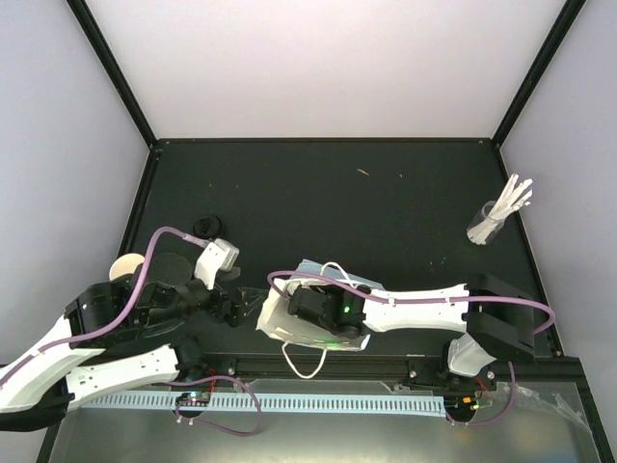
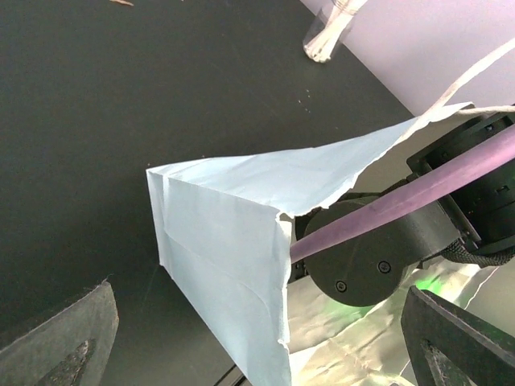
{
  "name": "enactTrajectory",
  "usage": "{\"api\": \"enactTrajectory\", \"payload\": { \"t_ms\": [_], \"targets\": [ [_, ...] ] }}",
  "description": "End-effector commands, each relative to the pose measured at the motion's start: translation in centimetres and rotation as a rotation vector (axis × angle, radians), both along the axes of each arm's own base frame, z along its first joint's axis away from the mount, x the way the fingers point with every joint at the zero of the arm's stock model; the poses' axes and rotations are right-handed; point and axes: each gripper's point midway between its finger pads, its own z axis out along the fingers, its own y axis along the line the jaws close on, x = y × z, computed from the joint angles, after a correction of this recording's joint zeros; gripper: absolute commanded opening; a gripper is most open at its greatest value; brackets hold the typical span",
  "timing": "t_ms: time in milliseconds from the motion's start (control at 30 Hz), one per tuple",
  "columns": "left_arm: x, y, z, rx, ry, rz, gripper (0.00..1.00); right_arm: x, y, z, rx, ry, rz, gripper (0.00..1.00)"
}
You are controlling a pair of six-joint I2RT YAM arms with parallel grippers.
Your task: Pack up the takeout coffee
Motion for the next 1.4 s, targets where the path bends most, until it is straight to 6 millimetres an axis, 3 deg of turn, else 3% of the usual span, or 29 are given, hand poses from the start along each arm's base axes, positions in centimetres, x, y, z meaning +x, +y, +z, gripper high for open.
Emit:
{"api": "enactTrajectory", "payload": {
  "t_ms": [0, 200, 367, 567, 967, 1067, 1200, 1367],
  "targets": [
    [-0.5, -0.4, 0.0, -0.006, 0.050, -0.011, 0.99, 0.0, -0.1, 0.1, 0.005, 0.000, -0.011, 0.01],
    [0.5, 2.2, 0.1, 0.056, 0.074, 0.131, 0.99, 0.0, -0.2, 0.0, -0.001, 0.001, -0.012, 0.01],
    [0.1, 1.2, -0.1, 0.027, 0.110, 0.104, 0.96, 0.1, 0.0, 0.1, -0.003, 0.000, -0.008, 0.01],
    [-0.9, -1.7, -1.6, 0.027, 0.168, -0.016, 0.75, 0.1, 0.2, 0.2, -0.003, 0.003, -0.009, 0.01],
    [-0.8, -2.6, -5.6, 0.119, 0.234, -0.025, 0.48, 0.1, 0.2, 0.5, 0.006, -0.001, -0.012, 0.01],
    [-0.9, -3.0, -6.4, 0.129, 0.246, -0.036, 0.34, 0.1, 0.3, 0.7, 0.011, -0.016, -0.004, 0.01],
    [-0.8, -3.1, -7.3, 0.161, 0.258, -0.036, 0.03, -0.4, 1.1, 1.7, 0.037, -0.062, 0.016, 0.01],
    [-0.6, -2.9, -8.0, 0.161, 0.247, -0.026, 0.02, -1.3, 2.6, 4.3, 0.166, -0.103, 0.022, 0.01]
  ]
}}
